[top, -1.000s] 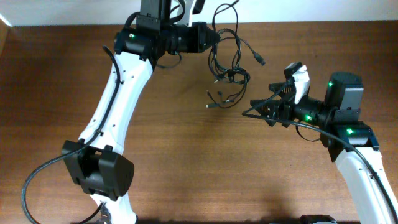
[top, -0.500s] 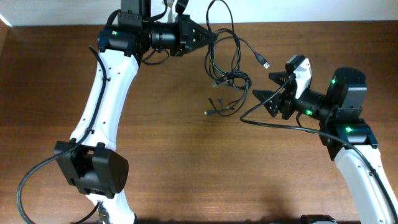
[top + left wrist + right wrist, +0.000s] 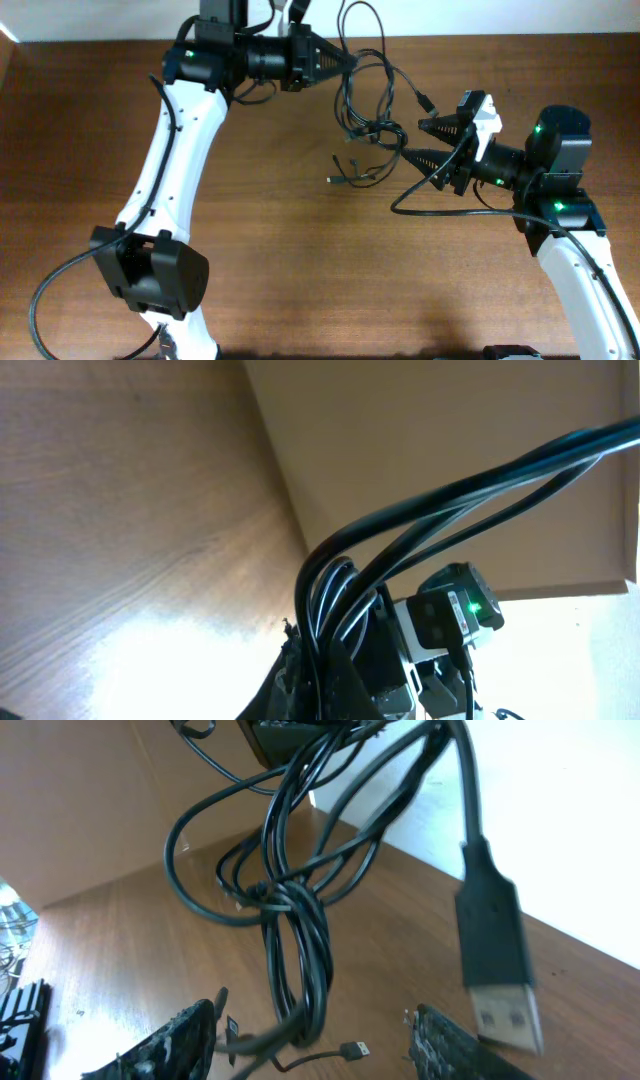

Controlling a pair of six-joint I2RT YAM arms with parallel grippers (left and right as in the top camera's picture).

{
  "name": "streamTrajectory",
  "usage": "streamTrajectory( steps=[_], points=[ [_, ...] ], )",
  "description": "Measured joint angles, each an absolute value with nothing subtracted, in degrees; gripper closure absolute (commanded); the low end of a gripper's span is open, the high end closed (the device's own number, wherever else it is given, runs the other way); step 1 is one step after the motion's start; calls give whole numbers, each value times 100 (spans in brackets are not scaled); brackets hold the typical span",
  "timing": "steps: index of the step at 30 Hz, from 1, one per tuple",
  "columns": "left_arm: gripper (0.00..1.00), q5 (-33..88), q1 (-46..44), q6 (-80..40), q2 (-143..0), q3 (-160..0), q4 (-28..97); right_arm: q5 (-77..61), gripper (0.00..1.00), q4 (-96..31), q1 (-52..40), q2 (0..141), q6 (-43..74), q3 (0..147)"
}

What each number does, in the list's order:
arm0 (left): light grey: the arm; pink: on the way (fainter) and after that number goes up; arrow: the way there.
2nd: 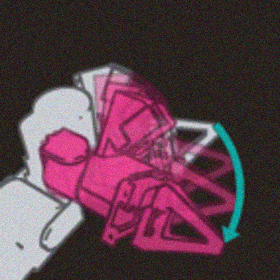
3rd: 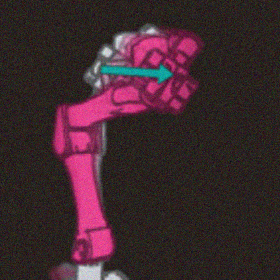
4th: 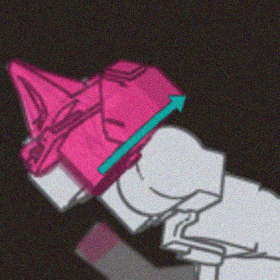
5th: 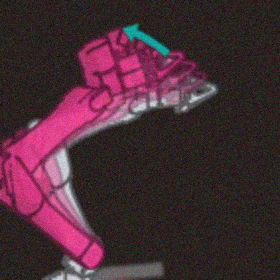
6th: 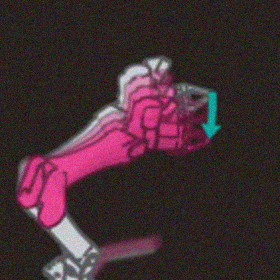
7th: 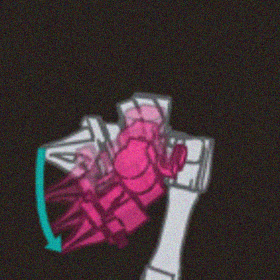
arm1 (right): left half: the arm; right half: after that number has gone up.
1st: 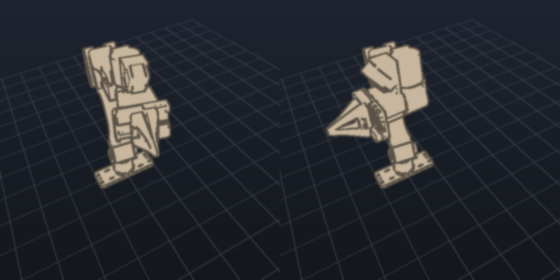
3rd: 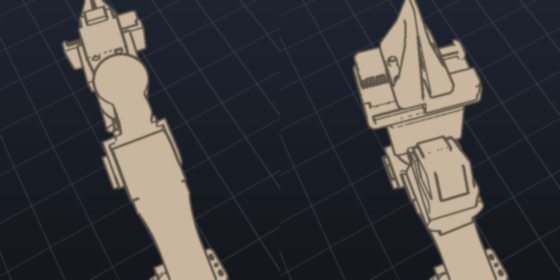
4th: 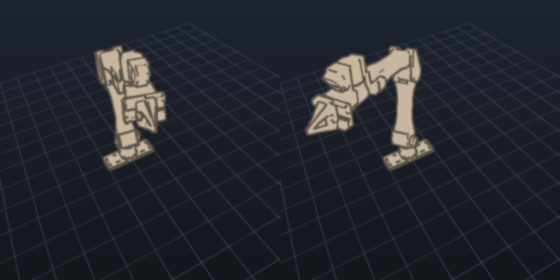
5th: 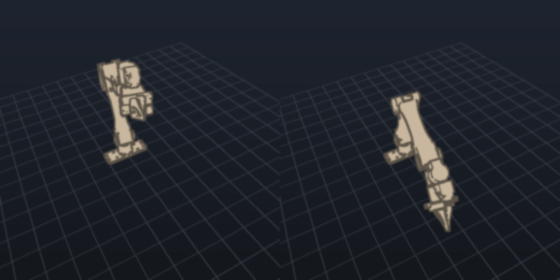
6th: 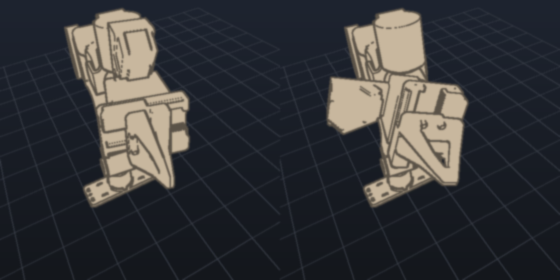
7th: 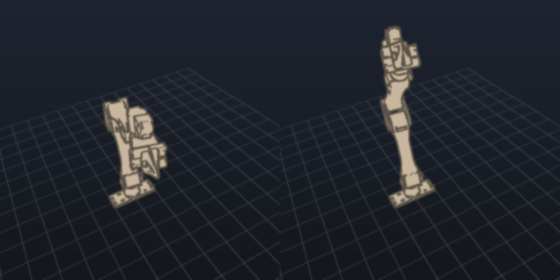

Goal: Untangle cables

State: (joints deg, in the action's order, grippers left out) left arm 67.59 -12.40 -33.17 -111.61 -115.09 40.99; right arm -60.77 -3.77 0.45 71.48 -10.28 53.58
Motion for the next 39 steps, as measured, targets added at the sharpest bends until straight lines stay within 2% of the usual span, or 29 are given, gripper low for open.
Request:
streamTrajectory(
  steps=[2,3,4,10,18,21,23,26,29,30,34,39],
  points=[
    [100,6766,-1402,-3374,-11163,-11509,4088,-6110,55,-379,45,7148,-1031,5358],
    [100,6779,-1481,-3395,-11163,-11509,4088,-6123,66,-377,45,7148,-1026,5358],
    [100,6788,-1514,-3420,-11161,-11509,4086,-6121,69,-381,45,7148,-1024,5358],
    [100,6820,-1498,-3531,-11163,-11509,3920,-6160,76,-425,45,7279,-1022,5358],
    [100,6818,-1321,-3629,-11161,-11509,3695,-6160,96,-423,45,7293,-1026,5358],
    [100,6818,-1304,-3629,-11163,-11509,3695,-6163,96,-425,45,7293,-1024,5358],
    [100,6818,-1304,-3629,-11163,-11509,3693,-6163,85,-425,45,7293,-1024,5358],
    [100,6818,-1304,-3632,-11161,-11509,3688,-6163,80,-425,45,7293,-1028,5358],
    [100,6775,-1313,-3688,-11161,-11509,3682,-6160,96,-421,45,7293,-1035,5358],
    [100,6751,-1317,-3717,-11163,-11509,3682,-6160,96,-425,45,7293,-1017,5358],
    [100,6729,-1321,-3848,-11163,-11509,3680,-6165,69,-423,45,7293,-1026,5358],
    [100,6722,-1398,-3922,-11163,-11509,3677,-6163,68,-425,45,7293,-1024,5358]
  ],
)
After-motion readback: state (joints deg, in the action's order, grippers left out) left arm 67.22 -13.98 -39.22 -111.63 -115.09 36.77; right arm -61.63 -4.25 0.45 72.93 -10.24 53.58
